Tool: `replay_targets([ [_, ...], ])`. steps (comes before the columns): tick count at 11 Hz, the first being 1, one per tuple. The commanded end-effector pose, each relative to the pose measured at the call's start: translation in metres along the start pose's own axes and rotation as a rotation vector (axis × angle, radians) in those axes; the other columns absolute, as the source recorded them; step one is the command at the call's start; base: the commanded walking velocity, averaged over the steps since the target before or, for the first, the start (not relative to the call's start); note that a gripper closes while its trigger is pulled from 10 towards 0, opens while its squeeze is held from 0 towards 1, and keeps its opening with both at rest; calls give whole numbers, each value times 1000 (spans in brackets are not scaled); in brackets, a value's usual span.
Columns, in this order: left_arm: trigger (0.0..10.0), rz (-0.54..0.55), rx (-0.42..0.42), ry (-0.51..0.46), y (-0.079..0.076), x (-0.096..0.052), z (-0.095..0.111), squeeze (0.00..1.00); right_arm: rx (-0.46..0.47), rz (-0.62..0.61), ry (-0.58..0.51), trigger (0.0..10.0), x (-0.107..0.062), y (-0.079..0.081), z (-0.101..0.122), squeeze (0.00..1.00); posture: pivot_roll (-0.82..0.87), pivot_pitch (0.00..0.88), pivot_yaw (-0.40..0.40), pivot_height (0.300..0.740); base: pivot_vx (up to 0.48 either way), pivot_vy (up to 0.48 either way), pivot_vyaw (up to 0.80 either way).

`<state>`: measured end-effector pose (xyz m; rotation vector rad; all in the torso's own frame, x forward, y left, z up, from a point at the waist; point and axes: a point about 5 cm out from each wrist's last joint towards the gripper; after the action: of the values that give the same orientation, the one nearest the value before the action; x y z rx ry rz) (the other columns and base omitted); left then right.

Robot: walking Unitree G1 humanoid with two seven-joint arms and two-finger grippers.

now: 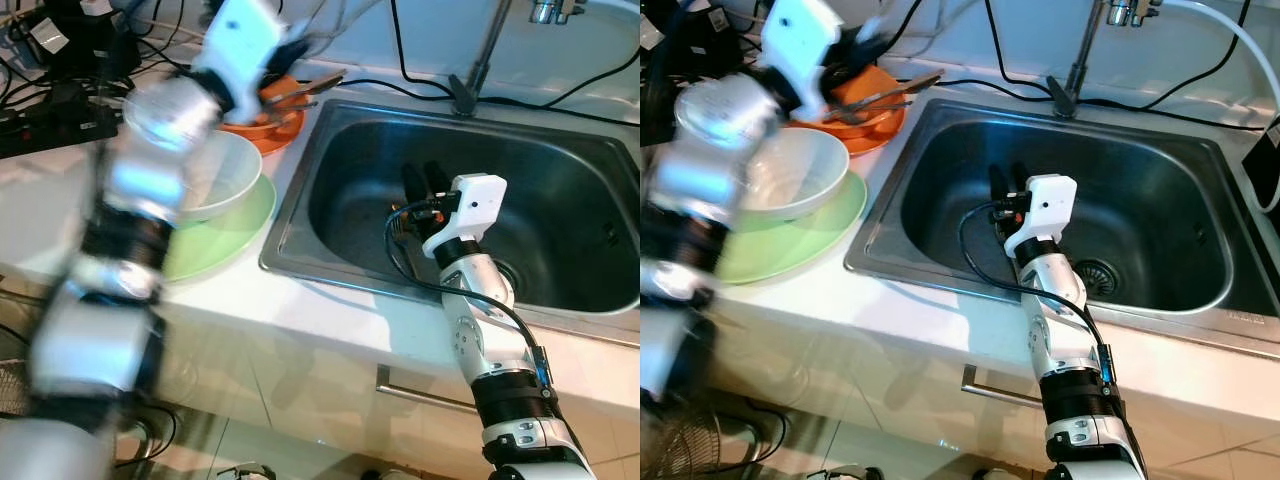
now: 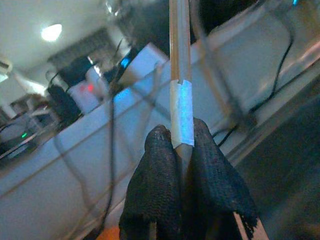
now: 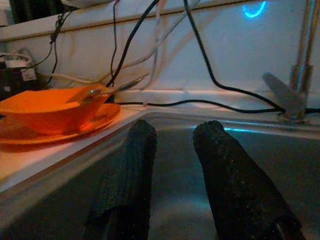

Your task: Kitchen organization

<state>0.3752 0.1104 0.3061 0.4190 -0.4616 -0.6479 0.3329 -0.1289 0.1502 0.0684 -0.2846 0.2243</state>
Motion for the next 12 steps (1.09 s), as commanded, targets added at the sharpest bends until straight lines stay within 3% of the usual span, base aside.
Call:
replay_targets([
  [1, 10000, 3, -55, -35, -19, 2, 1, 0, 34, -65, 109, 10000, -17, -7, -28, 0, 87, 37, 44, 740, 0, 0, 0],
  [4, 10000, -32, -124, -19, -60, 4, -14, 0, 27, -101, 116, 10000, -17, -12, -29, 0, 86, 32, 39, 740, 0, 0, 0],
  [6, 10000, -21, -69, 41, -80, 0, -24, 0, 23, -126, 116, 10000, -19, -18, -29, 0, 81, 43, 38, 740, 0, 0, 0],
  [7, 10000, 0, 73, 99, -84, -2, -31, 0, 23, -154, 117, 10000, -19, -23, -28, 0, 79, 50, 39, 740, 0, 0, 0],
  [8, 10000, 5, 124, 129, -86, -2, -38, 0, 21, -166, 115, 10000, -18, -27, -27, 0, 77, 56, 39, 740, 0, 0, 0],
  [11, 10000, 8, 165, 164, -95, -4, -46, 0, 8, -212, 125, 10000, -19, -37, -26, 0, 78, 65, 41, 740, 0, 0, 0],
  [12, 10000, 16, 173, 171, -97, -4, -48, 0, 14, -230, 125, 10000, -19, -42, -25, 749, 78, 68, 42, 740, 0, 0, 0],
])
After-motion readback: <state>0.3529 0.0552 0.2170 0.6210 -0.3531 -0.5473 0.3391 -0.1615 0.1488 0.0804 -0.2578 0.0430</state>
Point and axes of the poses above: a point about 5 cm out from each wrist's last joint towards the gripper, its own x axis pointing out of the wrist towards the gripper, its own z axis along the axis of the wrist's last joint, y = z × x, and after that the axes turned 3 degrees about -x, right-handed
